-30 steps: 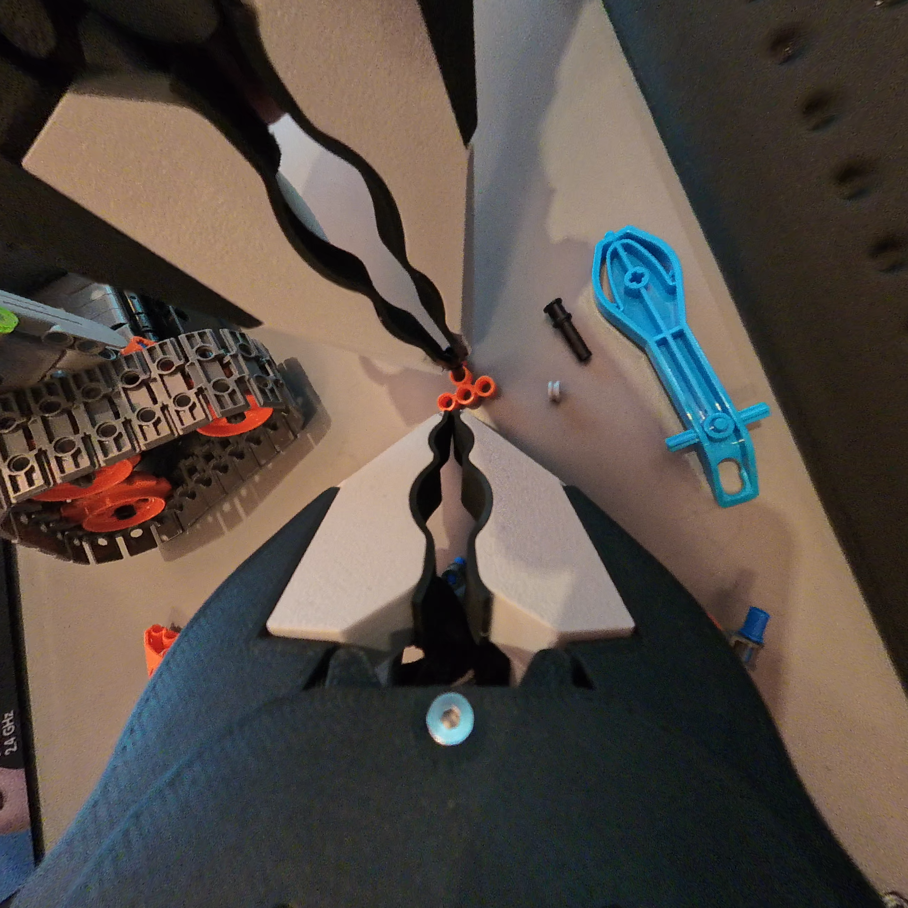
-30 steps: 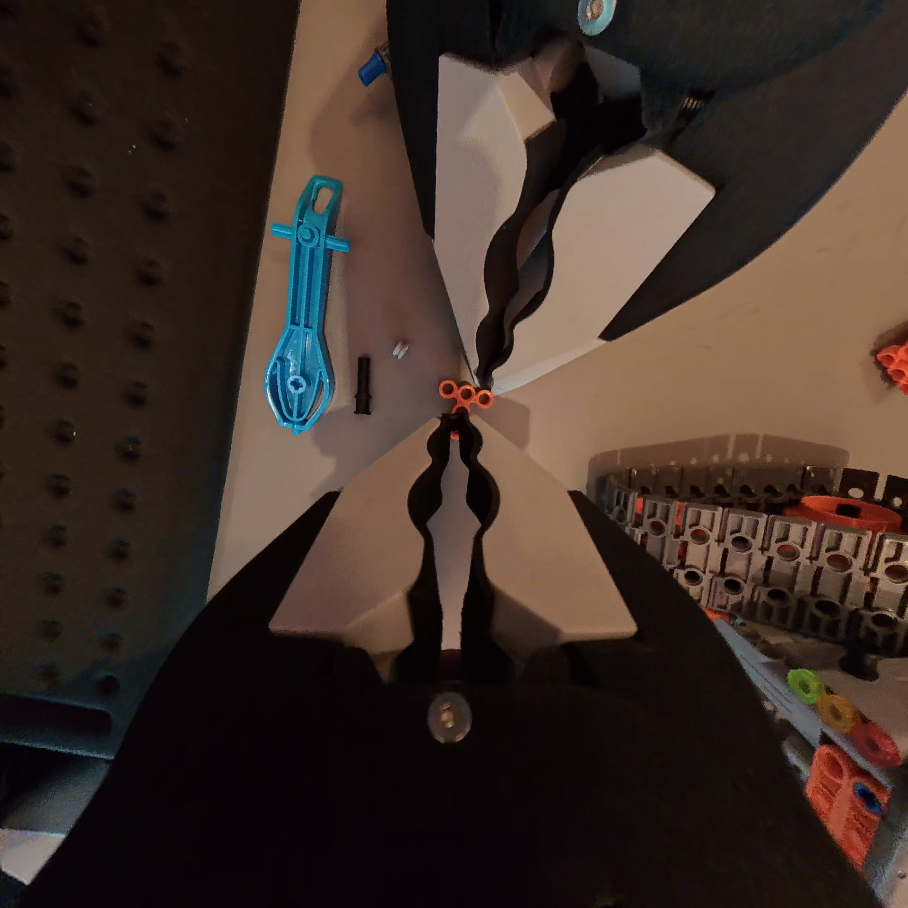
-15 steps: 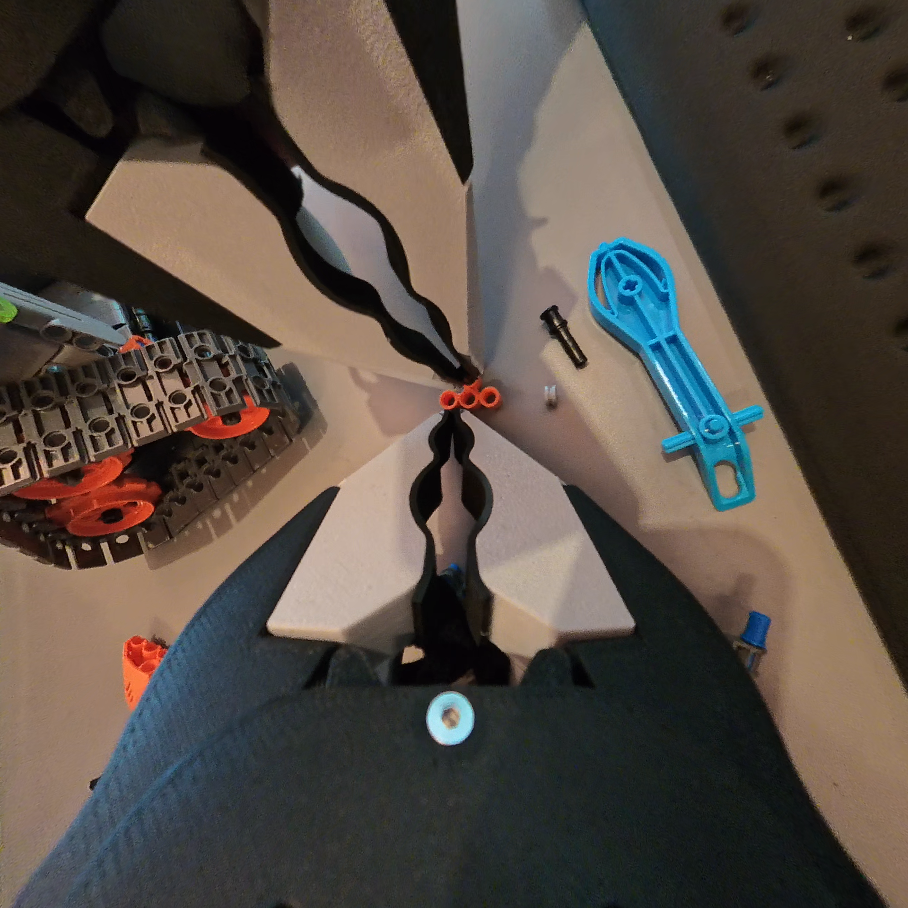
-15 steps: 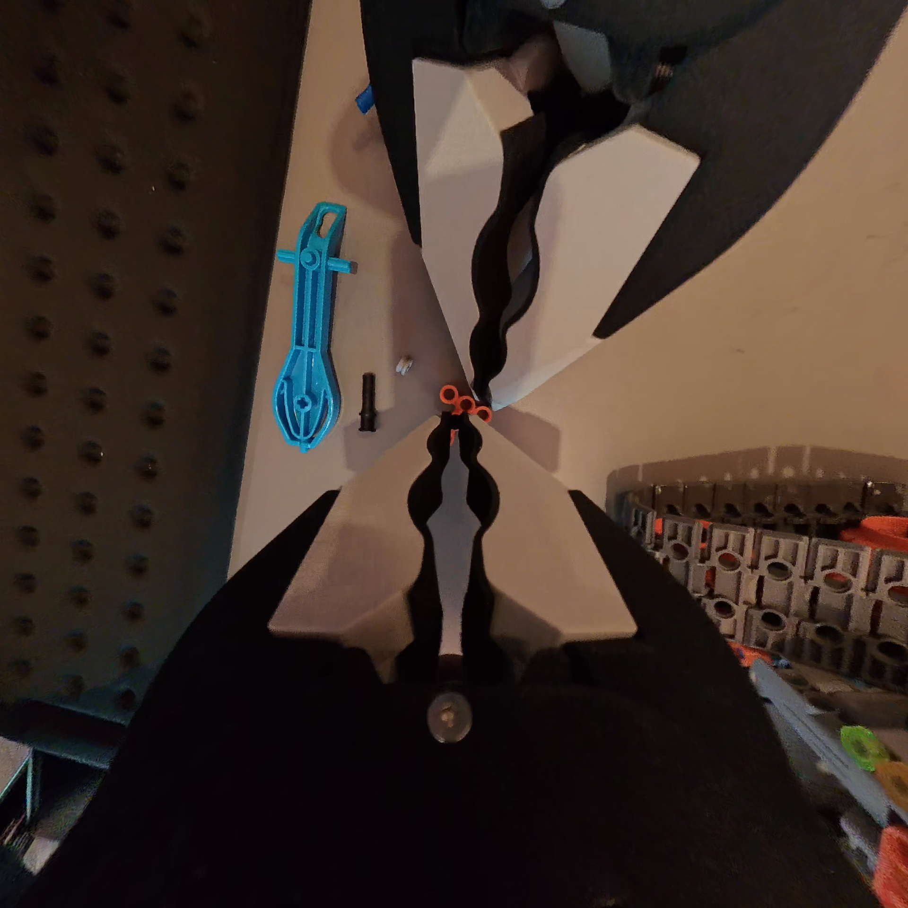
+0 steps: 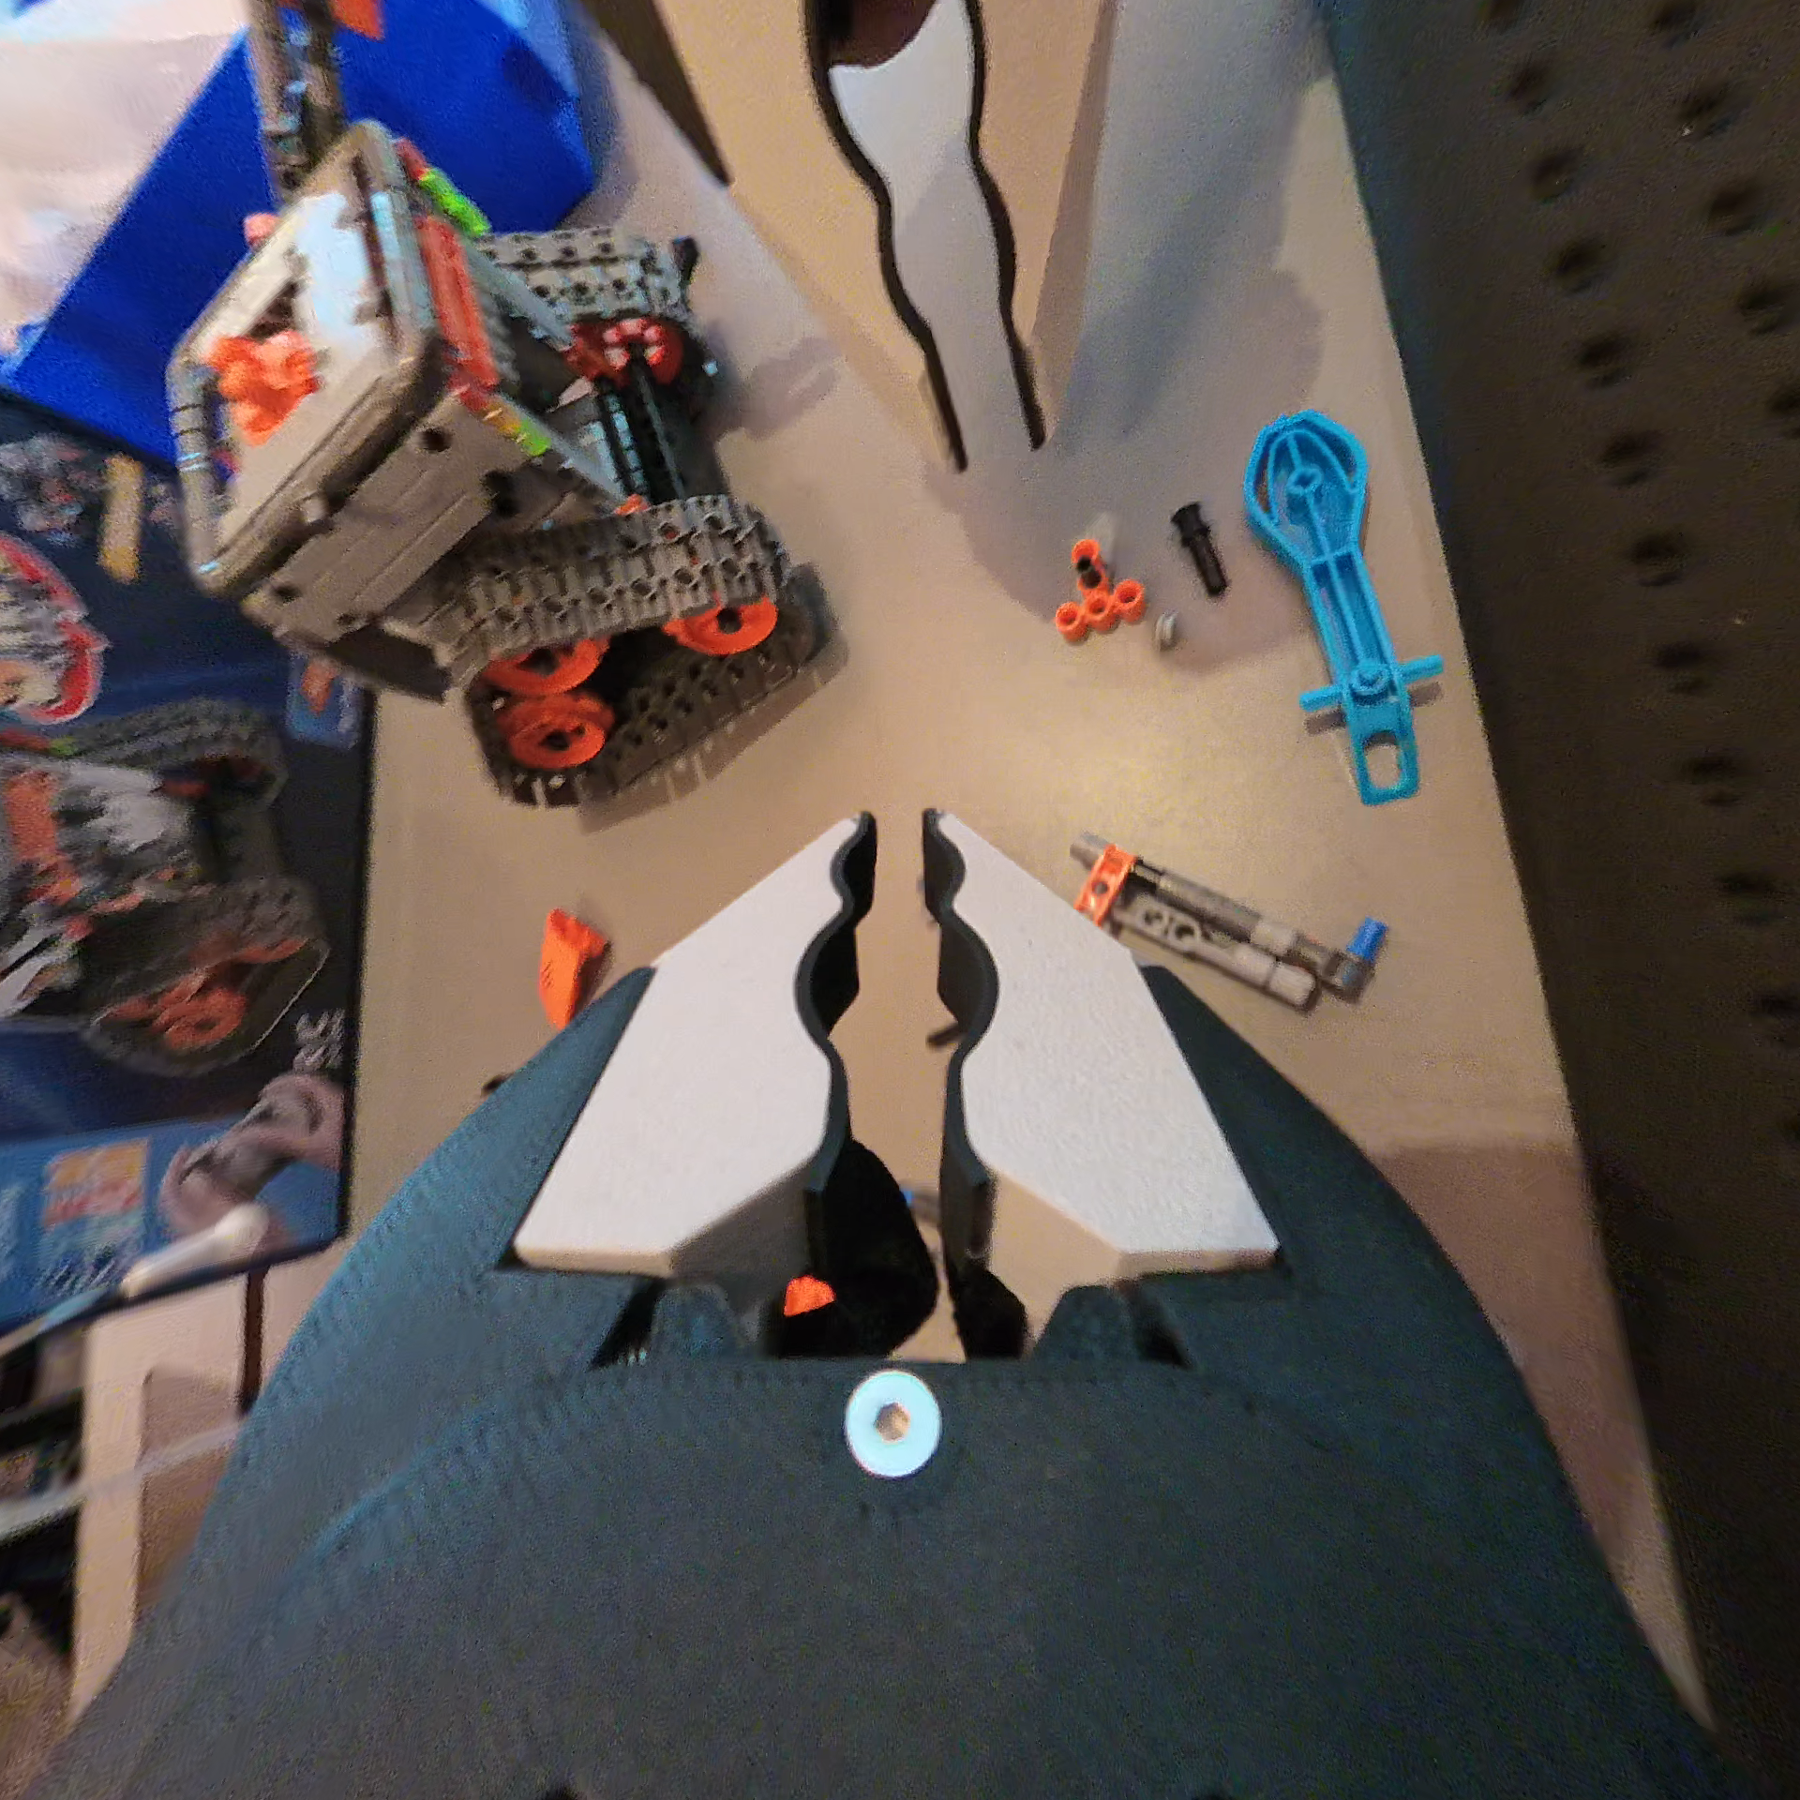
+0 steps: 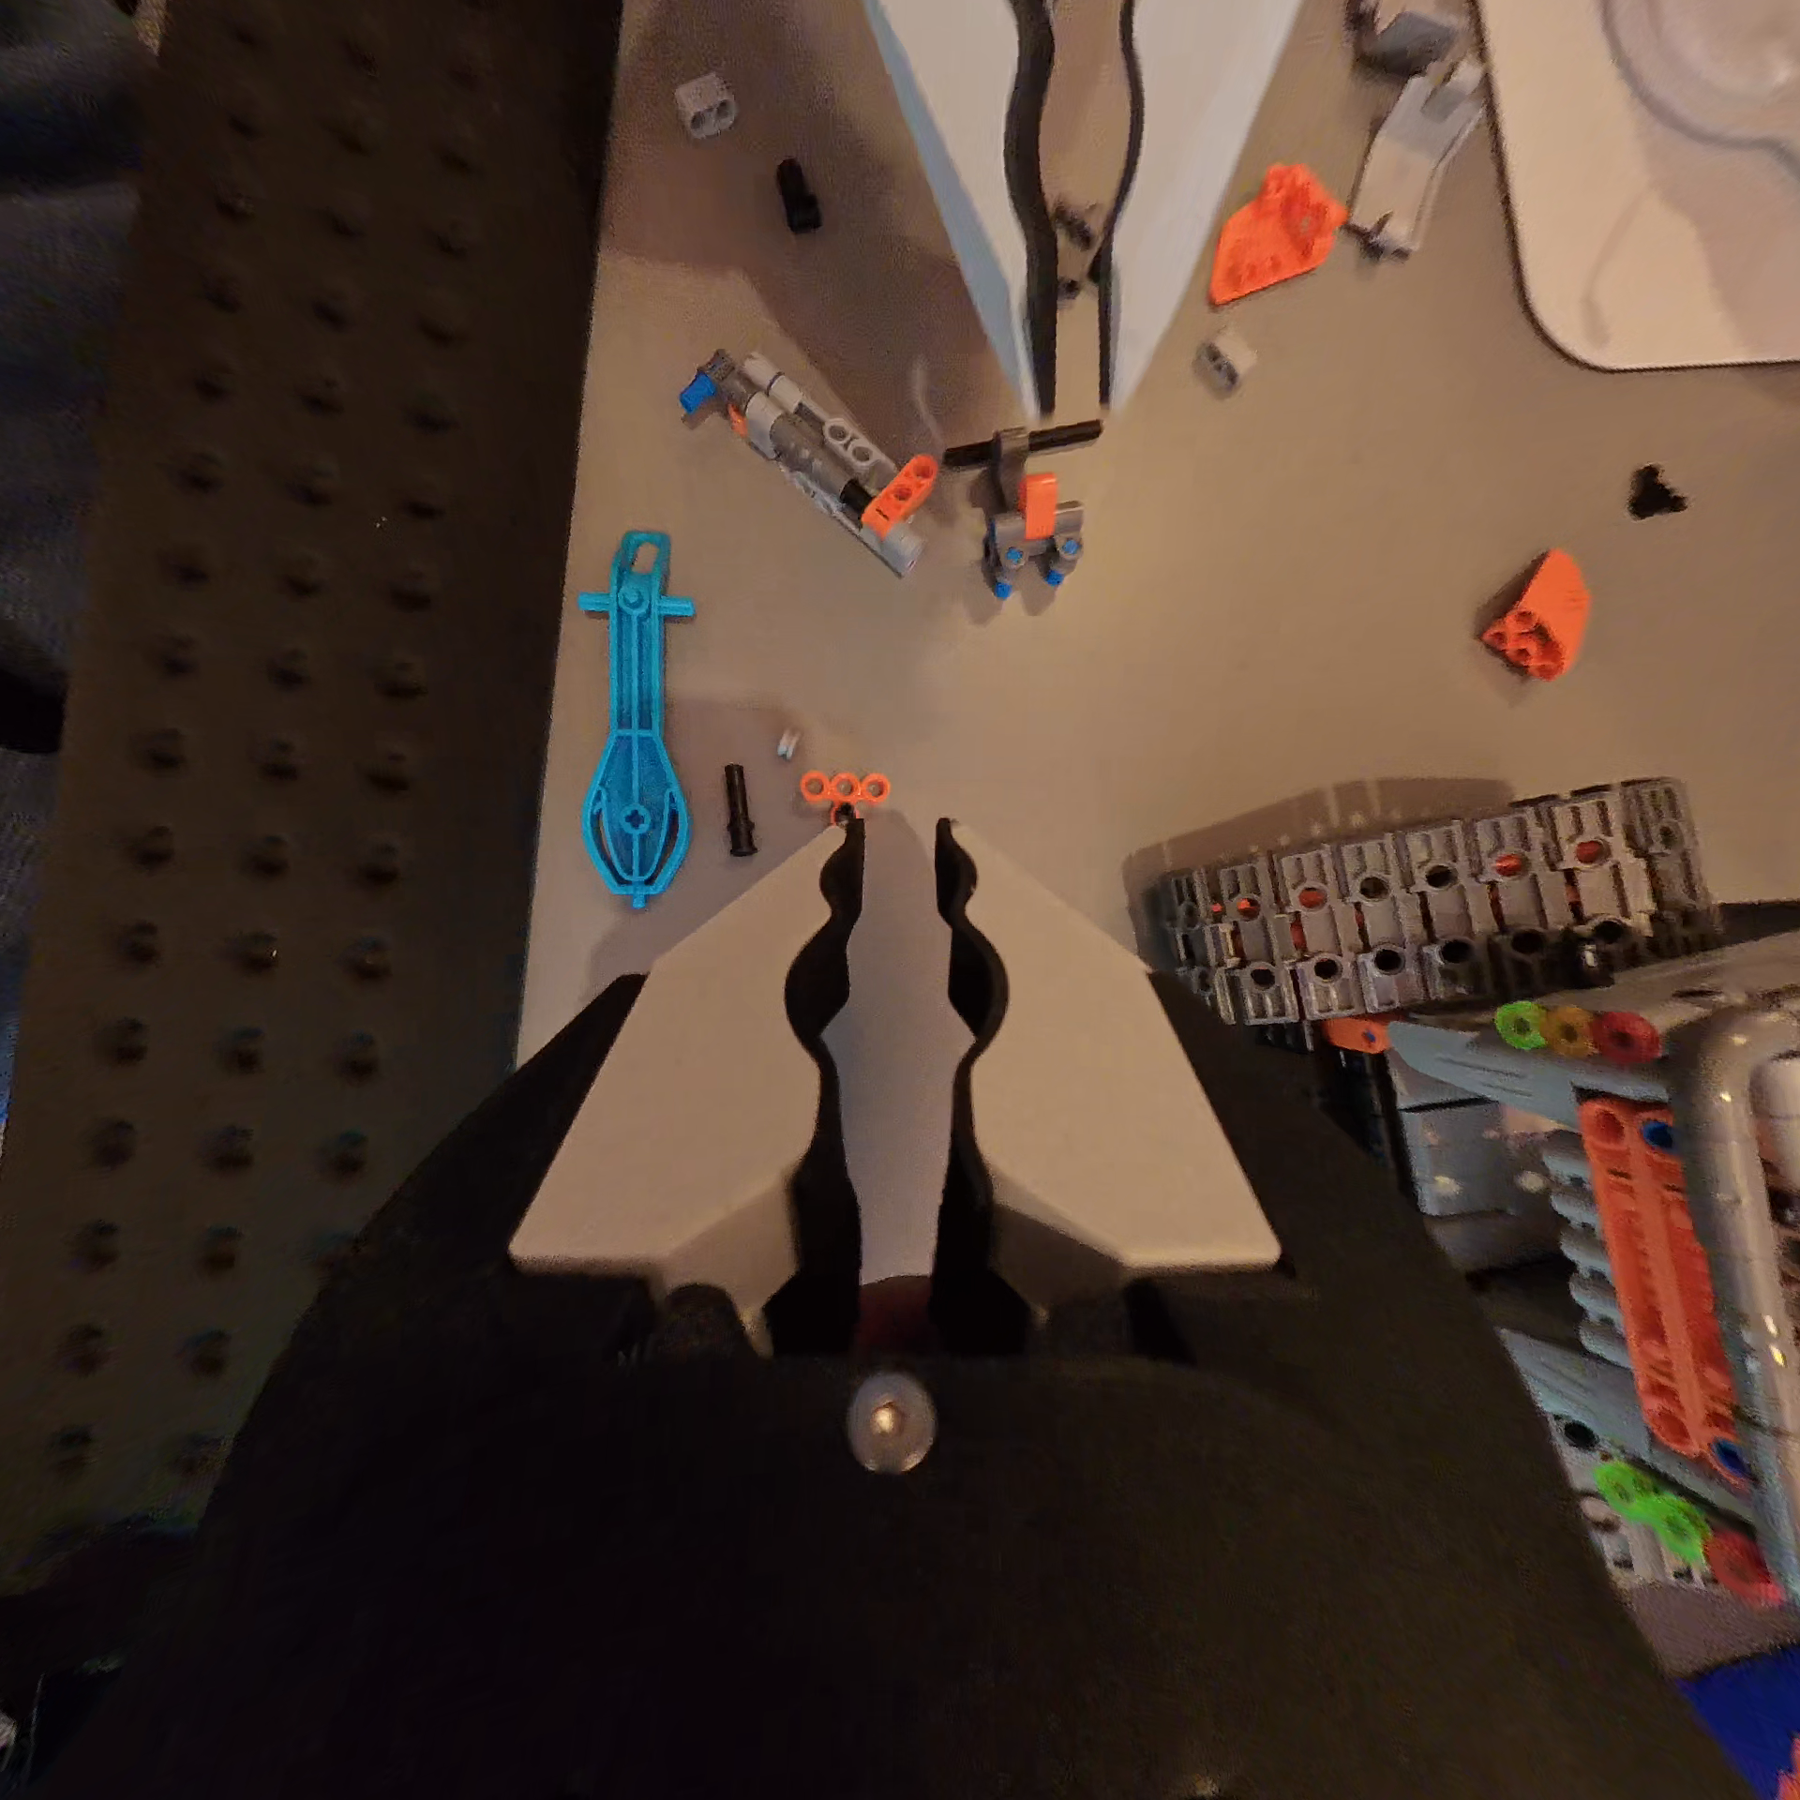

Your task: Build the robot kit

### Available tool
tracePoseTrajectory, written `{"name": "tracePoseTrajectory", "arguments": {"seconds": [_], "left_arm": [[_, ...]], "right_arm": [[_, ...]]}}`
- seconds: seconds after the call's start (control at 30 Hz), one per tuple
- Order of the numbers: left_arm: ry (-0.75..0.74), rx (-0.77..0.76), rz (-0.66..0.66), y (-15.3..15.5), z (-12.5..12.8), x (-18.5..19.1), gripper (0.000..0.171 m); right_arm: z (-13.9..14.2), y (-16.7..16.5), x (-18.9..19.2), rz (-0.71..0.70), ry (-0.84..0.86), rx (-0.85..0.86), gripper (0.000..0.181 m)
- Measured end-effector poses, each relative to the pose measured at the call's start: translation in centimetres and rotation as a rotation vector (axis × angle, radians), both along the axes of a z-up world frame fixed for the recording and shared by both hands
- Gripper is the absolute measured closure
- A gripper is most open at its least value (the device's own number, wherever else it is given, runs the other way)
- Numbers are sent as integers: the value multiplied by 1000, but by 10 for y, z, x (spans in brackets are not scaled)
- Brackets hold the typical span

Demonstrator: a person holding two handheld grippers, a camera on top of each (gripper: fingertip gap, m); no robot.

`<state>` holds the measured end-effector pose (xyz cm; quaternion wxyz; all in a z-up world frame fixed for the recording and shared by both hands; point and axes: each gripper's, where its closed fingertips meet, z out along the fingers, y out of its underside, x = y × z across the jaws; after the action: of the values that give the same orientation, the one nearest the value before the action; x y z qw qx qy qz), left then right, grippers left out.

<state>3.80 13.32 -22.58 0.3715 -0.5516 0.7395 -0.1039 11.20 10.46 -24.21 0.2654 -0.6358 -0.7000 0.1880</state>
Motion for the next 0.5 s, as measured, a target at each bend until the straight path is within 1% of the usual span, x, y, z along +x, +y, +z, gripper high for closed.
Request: {"name": "tracePoseTrajectory", "arguments": {"seconds": [0.13,0.23,0.3,0.37,0.5], "left_arm": [[4,99,130,1,30,-48,164],[21,156,232,1,52,-89,164],[35,221,309,5,70,-116,165],[31,253,375,4,88,-141,165],[51,325,517,10,116,-201,165]], "right_arm": [[22,-5,-5,-40,105,54,166],[36,-11,-13,-37,176,68,167],[37,-15,-20,-36,187,79,167],[36,-18,-29,-34,199,84,167],[33,-13,-42,-50,243,124,169]]}}
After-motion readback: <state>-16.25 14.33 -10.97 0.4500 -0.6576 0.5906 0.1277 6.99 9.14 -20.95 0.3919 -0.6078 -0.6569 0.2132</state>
